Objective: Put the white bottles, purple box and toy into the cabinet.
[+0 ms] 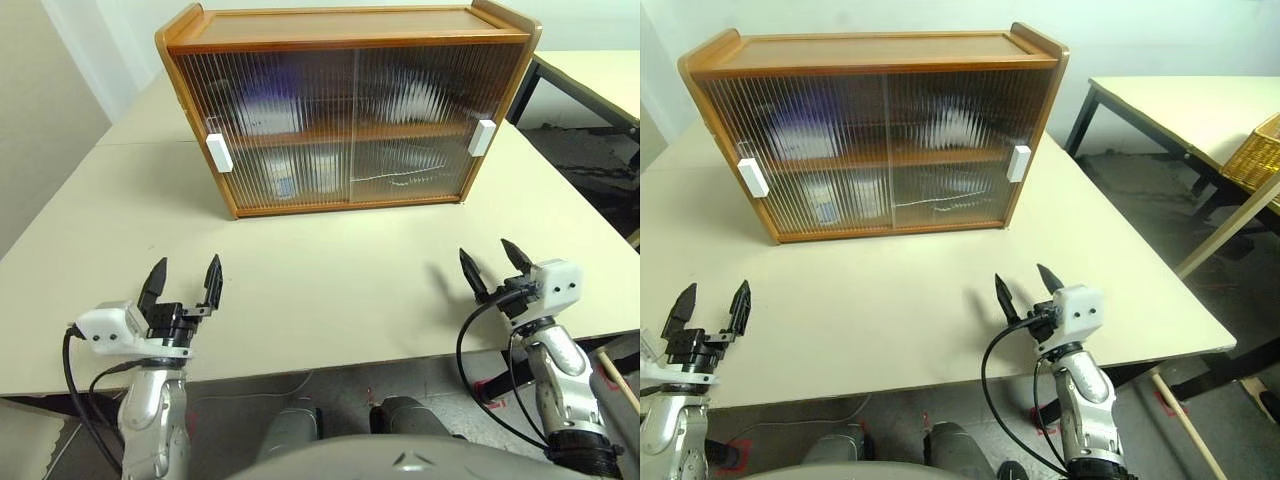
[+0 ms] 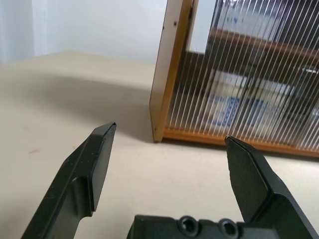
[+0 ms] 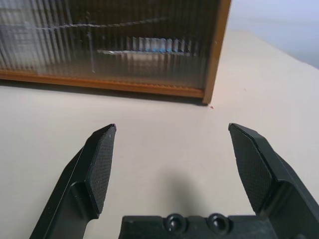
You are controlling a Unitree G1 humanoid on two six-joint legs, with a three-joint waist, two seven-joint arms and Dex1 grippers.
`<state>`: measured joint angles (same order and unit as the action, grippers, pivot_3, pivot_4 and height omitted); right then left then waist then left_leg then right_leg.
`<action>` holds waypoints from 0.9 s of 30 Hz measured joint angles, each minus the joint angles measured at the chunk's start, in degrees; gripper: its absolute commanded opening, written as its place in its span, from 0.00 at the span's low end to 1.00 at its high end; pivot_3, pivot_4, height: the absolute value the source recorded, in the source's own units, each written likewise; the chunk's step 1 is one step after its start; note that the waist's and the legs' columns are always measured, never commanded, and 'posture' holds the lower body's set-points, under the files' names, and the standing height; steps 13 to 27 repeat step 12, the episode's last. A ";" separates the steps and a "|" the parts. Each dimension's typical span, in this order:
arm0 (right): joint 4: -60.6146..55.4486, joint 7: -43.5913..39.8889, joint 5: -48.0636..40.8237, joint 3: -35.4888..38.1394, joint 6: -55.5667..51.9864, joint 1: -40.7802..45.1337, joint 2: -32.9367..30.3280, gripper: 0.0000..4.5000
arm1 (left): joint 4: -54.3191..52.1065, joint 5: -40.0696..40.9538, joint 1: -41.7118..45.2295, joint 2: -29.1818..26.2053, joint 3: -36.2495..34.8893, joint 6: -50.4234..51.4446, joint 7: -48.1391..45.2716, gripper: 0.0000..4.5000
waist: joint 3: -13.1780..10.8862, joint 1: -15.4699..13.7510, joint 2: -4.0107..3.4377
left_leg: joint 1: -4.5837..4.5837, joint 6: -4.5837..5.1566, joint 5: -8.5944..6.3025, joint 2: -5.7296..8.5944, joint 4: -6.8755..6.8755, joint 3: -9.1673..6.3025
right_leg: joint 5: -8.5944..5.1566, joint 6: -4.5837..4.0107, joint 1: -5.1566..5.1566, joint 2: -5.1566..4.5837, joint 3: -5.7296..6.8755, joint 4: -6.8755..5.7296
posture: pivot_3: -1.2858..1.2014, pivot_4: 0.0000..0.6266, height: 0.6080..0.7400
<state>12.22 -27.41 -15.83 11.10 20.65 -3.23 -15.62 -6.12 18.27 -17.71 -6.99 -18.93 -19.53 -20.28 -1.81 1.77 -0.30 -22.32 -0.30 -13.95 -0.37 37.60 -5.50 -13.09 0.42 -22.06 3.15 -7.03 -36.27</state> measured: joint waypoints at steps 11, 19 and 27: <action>5.28 -1.57 -0.63 1.86 3.77 2.50 -0.40 0.99 | 1.56 -0.27 -3.11 0.26 0.12 -1.31 0.02 1.00 | -0.01 0.01 -0.03 | -0.05 0.02 -0.21 -0.01 -0.02 0.00 | -0.20 -0.11 -0.07 0.00 -0.01 0.00 | 0.51 0.06 1.00; 5.28 -1.55 -0.70 1.86 3.77 2.52 -0.39 0.99 | 1.59 -0.34 -3.27 0.23 0.12 -1.52 -0.02 1.00 | -0.02 0.01 -0.03 | -0.05 0.02 -0.23 -0.01 -0.02 0.00 | -0.22 -0.11 -0.06 0.00 -0.01 0.00 | 0.50 0.05 1.00; 5.28 -1.55 -0.70 1.86 3.77 2.52 -0.39 0.99 | 1.59 -0.34 -3.27 0.23 0.12 -1.52 -0.02 1.00 | -0.02 0.01 -0.03 | -0.05 0.02 -0.23 -0.01 -0.02 0.00 | -0.22 -0.11 -0.06 0.00 -0.01 0.00 | 0.50 0.05 1.00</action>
